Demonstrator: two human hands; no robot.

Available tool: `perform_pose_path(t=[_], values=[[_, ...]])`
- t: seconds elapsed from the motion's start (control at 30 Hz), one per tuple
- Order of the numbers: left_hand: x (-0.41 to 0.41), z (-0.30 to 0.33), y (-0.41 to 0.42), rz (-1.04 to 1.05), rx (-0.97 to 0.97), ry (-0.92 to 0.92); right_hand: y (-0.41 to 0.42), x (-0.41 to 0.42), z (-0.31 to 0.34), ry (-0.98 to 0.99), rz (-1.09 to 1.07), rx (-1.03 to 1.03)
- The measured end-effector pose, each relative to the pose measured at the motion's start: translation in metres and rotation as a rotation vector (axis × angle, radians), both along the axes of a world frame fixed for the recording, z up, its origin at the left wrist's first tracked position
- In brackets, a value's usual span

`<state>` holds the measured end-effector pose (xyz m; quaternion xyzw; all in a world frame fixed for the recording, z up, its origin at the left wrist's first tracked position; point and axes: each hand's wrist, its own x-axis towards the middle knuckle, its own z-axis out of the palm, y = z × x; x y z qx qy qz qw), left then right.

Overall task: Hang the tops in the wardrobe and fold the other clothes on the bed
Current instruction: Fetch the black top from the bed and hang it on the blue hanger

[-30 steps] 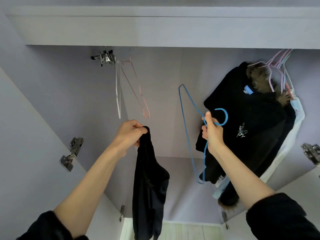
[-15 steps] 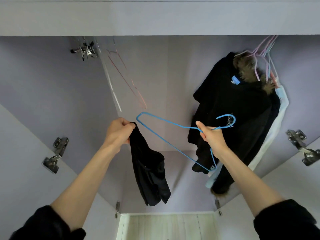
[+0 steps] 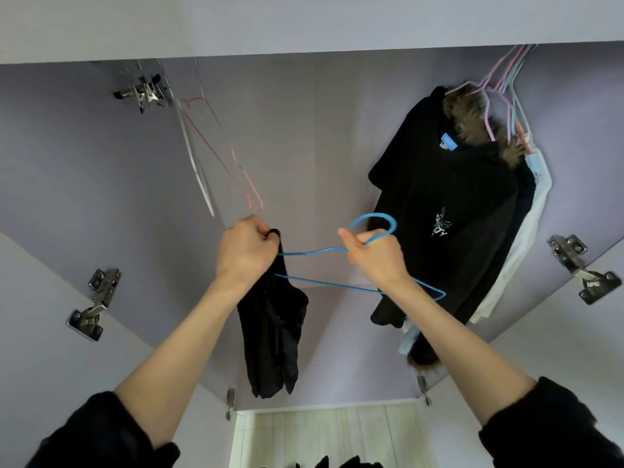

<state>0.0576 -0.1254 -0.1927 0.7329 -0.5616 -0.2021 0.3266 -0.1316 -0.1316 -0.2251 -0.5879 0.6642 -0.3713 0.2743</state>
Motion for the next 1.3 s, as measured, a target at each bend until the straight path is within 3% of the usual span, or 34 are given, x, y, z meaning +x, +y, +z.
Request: perform_pose_path(t=[0.27,0.43,0.53,0.63,0.73,0.8,0.9,0.97,1.03,1.17,1.3], values=[[-0.026,0.007,0.016,-0.297,-0.02,-0.164,0.011,0.028,0.015,-0.115,0.092,-0.085],[-0.012,0.003,0.015,-0.519,-0.095,-0.476,0.005,0.014,0.012,-0.325,0.001,0.045],[-0.005,0.0,0.012,-0.535,-0.157,-0.522,0.007,0.013,0.016,-0.35,0.078,0.052],[0.001,0.0,0.012,-0.501,-0.164,-0.446,0.007,0.012,0.017,-0.218,0.107,-0.13],[0.01,0.005,0.013,-0.471,-0.218,-0.384,0.019,0.006,0.012,-0.126,0.029,-0.578],[0.014,0.01,0.012,-0.485,-0.259,-0.35,0.031,0.002,-0.007,-0.039,0.127,-0.647],[0.014,0.023,0.012,-0.511,-0.314,-0.34,0.041,0.003,-0.047,0.189,0.47,-0.217],[0.015,0.031,0.013,-0.513,-0.362,-0.335,0.031,0.002,-0.067,0.414,0.556,0.124],[0.02,0.04,0.014,-0.491,-0.411,-0.323,0.013,-0.001,-0.079,0.569,0.568,0.32],[0.039,0.049,0.015,-0.426,-0.439,-0.322,-0.009,-0.018,-0.089,0.833,0.533,0.396],[0.066,0.037,0.018,-0.368,-0.304,-0.375,-0.02,-0.056,-0.075,0.817,0.411,0.291]])
